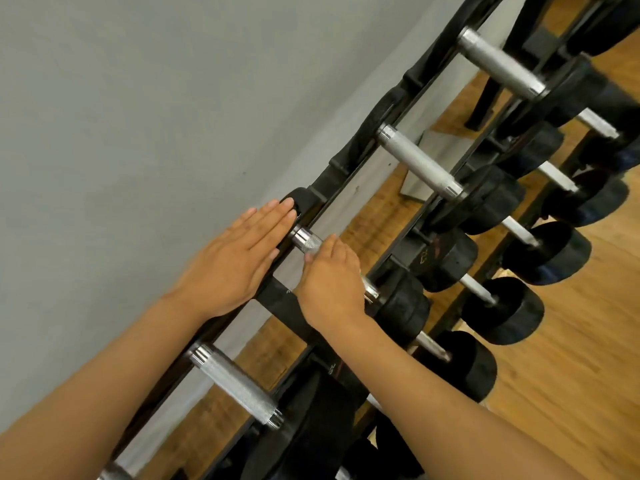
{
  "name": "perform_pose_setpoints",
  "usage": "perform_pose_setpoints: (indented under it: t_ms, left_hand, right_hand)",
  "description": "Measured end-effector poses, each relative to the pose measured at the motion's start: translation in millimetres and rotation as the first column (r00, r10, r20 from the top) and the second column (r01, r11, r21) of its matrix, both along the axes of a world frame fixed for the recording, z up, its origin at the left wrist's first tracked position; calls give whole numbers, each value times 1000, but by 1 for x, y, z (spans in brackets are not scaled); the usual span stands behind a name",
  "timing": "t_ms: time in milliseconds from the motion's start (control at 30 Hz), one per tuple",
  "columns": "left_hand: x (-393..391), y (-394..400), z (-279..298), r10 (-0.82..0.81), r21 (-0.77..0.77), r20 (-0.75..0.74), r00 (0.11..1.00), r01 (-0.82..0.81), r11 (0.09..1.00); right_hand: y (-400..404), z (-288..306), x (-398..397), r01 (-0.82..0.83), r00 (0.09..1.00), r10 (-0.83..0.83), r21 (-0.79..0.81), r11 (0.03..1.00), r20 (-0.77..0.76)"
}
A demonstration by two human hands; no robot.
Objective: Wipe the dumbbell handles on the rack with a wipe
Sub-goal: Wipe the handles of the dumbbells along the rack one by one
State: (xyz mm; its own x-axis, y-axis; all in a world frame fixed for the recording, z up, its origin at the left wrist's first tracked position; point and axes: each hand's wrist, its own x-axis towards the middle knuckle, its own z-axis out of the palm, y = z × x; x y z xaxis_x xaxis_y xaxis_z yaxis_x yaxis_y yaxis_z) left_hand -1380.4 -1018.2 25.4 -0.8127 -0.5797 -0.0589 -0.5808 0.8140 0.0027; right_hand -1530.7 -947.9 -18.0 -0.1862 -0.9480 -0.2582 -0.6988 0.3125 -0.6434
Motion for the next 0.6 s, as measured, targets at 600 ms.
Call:
perform_pose_setpoints:
  t_ms: [600]
  left_hand:
    - [-3,1,4,33,9,5,999,-33,999]
  right_hand:
    - [13,13,-13,-85,996,71,296,951,59]
